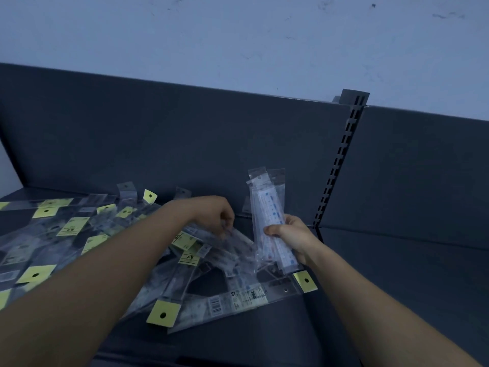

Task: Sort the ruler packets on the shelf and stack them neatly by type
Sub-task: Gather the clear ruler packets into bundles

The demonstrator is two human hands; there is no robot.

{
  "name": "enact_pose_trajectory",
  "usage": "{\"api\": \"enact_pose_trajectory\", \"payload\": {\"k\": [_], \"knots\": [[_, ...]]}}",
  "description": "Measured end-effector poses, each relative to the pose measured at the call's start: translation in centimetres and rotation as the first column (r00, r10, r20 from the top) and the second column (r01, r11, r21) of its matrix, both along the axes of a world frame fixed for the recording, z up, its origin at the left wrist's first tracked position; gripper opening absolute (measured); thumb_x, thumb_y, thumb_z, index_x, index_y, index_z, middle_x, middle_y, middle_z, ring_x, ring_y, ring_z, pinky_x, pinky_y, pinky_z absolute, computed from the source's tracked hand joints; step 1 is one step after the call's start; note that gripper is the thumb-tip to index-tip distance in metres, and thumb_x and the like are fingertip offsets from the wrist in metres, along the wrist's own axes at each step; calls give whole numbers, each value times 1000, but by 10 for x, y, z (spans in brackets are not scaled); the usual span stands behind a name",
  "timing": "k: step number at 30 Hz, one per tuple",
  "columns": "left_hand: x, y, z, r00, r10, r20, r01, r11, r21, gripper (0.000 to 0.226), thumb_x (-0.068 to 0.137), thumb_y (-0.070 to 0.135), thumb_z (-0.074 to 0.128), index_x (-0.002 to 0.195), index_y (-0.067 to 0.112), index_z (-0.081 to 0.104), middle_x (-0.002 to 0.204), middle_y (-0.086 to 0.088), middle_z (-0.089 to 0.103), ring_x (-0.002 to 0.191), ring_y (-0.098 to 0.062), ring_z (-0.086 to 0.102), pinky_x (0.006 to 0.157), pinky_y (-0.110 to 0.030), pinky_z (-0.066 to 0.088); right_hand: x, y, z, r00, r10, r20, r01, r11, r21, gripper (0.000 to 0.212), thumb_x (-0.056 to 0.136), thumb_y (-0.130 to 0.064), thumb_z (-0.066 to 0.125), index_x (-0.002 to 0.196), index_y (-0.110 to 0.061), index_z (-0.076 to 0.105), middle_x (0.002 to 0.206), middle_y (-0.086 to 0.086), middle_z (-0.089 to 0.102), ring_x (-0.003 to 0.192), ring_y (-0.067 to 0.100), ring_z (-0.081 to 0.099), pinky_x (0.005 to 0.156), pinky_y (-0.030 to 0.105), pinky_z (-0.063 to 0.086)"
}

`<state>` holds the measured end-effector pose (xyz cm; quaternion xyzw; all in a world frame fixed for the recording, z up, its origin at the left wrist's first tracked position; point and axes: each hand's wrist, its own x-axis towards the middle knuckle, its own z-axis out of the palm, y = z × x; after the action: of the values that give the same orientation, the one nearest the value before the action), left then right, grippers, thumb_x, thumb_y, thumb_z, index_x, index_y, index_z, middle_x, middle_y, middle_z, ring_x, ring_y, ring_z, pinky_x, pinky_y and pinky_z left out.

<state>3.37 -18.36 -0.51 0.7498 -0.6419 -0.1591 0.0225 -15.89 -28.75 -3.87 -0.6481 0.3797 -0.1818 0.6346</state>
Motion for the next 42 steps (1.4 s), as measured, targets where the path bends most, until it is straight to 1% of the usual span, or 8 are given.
{"api": "enact_pose_trajectory", "payload": {"k": [6, 13, 19, 22, 26, 32, 35, 42], "knots": [[-9, -7, -5, 998, -7, 54, -4, 979, 202, 62, 72, 15, 79, 127, 28, 54, 127, 5, 48, 111, -19, 50, 89, -34, 47, 2, 2, 3, 1000, 13, -10, -13, 1000, -4, 26, 86, 2, 64, 107, -10, 55, 98, 11, 67, 80, 24, 67, 64, 34, 58], [-2, -9, 0, 966, -29, 255, -37, 968, 248, 54, 60, 54, 82, 103, 30, 61, 113, 9, 52, 108, -17, 41, 95, -39, 33, -2, 1, 4, 1000, 25, -3, -25, 1000, -4, 20, 88, 3, 62, 96, -14, 55, 93, 10, 65, 75, 23, 67, 58, 32, 58], [13, -2, -4, 981, 75, 179, -66, 996, -54, 31, 72, 45, 77, 74, 25, 53, 78, 14, 56, 77, -9, 49, 85, -31, 27, -2, 1, 4, 1000, 4, 6, -3, 1000, -26, 22, 87, 2, 63, 100, -14, 55, 95, 9, 66, 75, 22, 67, 54, 29, 56], [22, 6, 3, 982, 185, 32, -165, 931, -325, 28, 76, 32, 76, 66, 25, 51, 68, 14, 54, 74, -8, 51, 82, -29, 28, -2, 1, 4, 1000, 10, 25, -9, 999, -36, 22, 87, 2, 62, 94, -18, 55, 93, 8, 66, 74, 21, 67, 55, 30, 57], [31, 10, 17, 908, 126, -400, -350, 755, -554, 28, 79, 20, 77, 65, 17, 54, 62, 8, 52, 61, -9, 48, 65, -27, 40, 2, 2, 3, 998, -4, 61, 6, 999, -34, 23, 88, -1, 64, 97, -20, 54, 96, 8, 67, 79, 23, 68, 63, 35, 59], [13, 5, 44, 802, -28, -597, -514, 476, -713, 30, 90, 17, 66, 72, -5, 55, 58, 2, 47, 55, -9, 45, 57, -21, 38, 16, 8, 7, 983, -27, 181, 29, 1000, -9, 22, 89, -3, 65, 96, -22, 56, 99, 8, 68, 89, 29, 69, 78, 47, 58], [5, 2, 56, 678, -136, -722, -644, 364, -673, 24, 93, 17, 62, 72, 7, 57, 64, -1, 59, 63, -13, 58, 64, -29, 50, 22, 11, 9, 979, -14, 202, 20, 999, -29, 21, 89, -4, 65, 98, -22, 58, 102, 9, 70, 94, 30, 69, 86, 52, 55], [4, 2, 51, 412, -107, -905, -763, 503, -407, 19, 93, 25, 63, 77, 14, 59, 68, 0, 61, 60, -13, 59, 61, -27, 50, 32, 16, 15, 970, 10, 241, -13, 1000, 13, 20, 91, -4, 63, 102, -20, 61, 102, 8, 70, 90, 27, 68, 82, 46, 57]]}}
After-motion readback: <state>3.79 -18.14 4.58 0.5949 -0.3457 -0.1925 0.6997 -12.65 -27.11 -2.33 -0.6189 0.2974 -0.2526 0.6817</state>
